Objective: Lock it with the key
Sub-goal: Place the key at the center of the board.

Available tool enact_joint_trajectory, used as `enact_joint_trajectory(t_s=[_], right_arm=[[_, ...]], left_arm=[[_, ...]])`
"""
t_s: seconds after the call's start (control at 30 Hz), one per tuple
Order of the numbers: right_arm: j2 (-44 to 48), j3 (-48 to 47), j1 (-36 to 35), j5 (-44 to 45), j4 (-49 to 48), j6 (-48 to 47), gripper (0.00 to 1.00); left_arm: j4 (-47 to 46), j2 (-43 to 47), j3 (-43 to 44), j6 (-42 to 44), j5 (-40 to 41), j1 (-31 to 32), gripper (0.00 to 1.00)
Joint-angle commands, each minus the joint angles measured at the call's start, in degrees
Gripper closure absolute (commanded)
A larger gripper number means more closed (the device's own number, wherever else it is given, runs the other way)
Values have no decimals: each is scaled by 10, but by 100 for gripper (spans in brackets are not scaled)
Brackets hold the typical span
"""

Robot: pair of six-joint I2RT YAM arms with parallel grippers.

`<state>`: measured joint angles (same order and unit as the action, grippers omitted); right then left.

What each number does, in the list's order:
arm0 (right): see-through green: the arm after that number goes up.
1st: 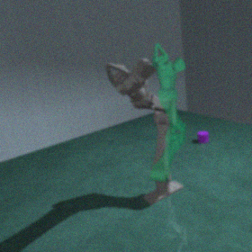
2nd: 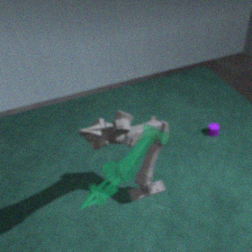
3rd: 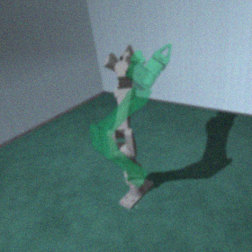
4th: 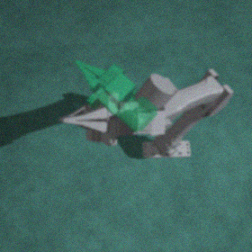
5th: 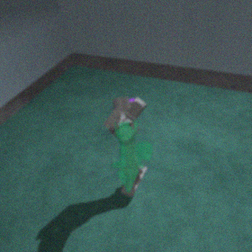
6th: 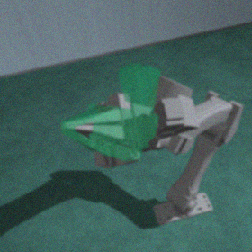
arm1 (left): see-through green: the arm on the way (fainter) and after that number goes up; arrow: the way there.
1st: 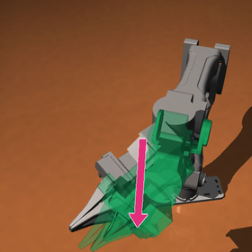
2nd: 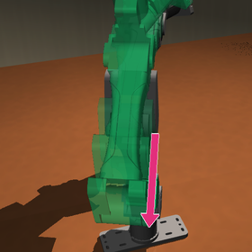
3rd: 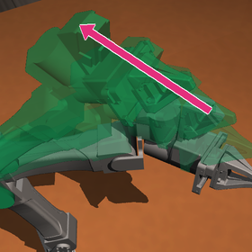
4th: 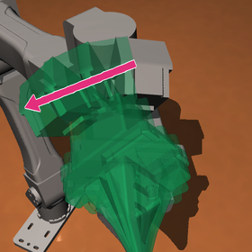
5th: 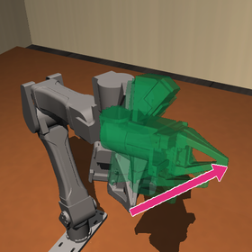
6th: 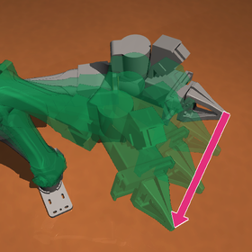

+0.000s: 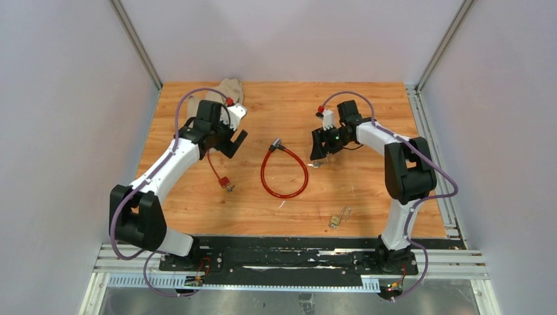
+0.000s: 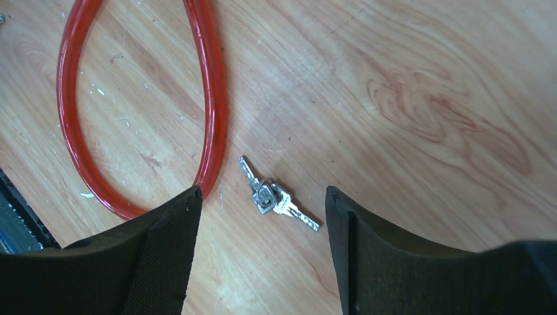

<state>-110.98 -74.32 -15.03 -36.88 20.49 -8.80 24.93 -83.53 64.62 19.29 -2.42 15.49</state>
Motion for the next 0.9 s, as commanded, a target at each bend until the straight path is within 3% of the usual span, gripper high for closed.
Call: enact_joint_trajectory(t_s=[0.0, 0.13, 0.27, 0.43, 0.63, 0.87], right_arm=[[68, -26, -5, 32, 28, -31, 32], [104, -33, -12, 21, 39, -29, 31], [137, -15, -23, 26, 45, -26, 32], [166, 9, -35, 50, 52, -22, 31], [174, 24, -38, 17, 54, -7, 33], [163, 23, -40, -6, 54, 4, 36]], left_arm=[[140, 7, -26, 87, 98, -30, 5], [119, -20, -41, 61, 128, -75, 9], [101, -52, -34, 31, 87, -107, 15], [90, -131, 12, -27, 35, -117, 24], [53, -205, 54, -70, 42, -121, 37], [38, -250, 86, -86, 66, -126, 44]])
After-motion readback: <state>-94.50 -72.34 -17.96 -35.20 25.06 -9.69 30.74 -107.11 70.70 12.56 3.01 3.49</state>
